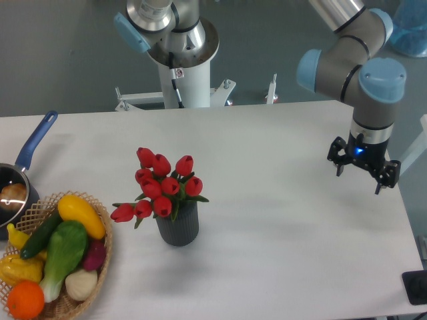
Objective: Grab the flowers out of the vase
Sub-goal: 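Move the open gripper toward the red tulip stems above the vase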
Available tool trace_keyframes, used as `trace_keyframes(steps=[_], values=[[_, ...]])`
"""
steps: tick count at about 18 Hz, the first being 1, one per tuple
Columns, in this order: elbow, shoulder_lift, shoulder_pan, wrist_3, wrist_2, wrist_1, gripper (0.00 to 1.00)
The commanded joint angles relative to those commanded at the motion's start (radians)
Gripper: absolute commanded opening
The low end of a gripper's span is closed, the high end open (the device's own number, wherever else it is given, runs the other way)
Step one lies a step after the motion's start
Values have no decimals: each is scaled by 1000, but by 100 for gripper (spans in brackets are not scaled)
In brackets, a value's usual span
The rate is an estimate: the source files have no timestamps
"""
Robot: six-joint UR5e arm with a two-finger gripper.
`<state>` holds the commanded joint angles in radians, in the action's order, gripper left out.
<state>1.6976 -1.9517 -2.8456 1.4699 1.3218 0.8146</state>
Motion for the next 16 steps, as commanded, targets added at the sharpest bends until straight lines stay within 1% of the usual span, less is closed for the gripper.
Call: trace_keyframes(steps=[2, 3, 5, 7, 8, 12, 13, 15, 16], values=[[40, 72, 12, -22, -132, 0, 100], [49, 83, 31, -23, -171, 0, 100], [53, 86, 80, -23, -225, 0, 100], [71, 89, 100, -22, -292, -2, 100], [83, 86, 107, -22, -349, -2, 100], [100, 80, 97, -23, -576, 1, 100], [108, 82, 95, -26, -596, 3, 100], [97, 118, 91, -49, -554, 14, 100], [97, 132, 91, -83, -526, 12, 100]])
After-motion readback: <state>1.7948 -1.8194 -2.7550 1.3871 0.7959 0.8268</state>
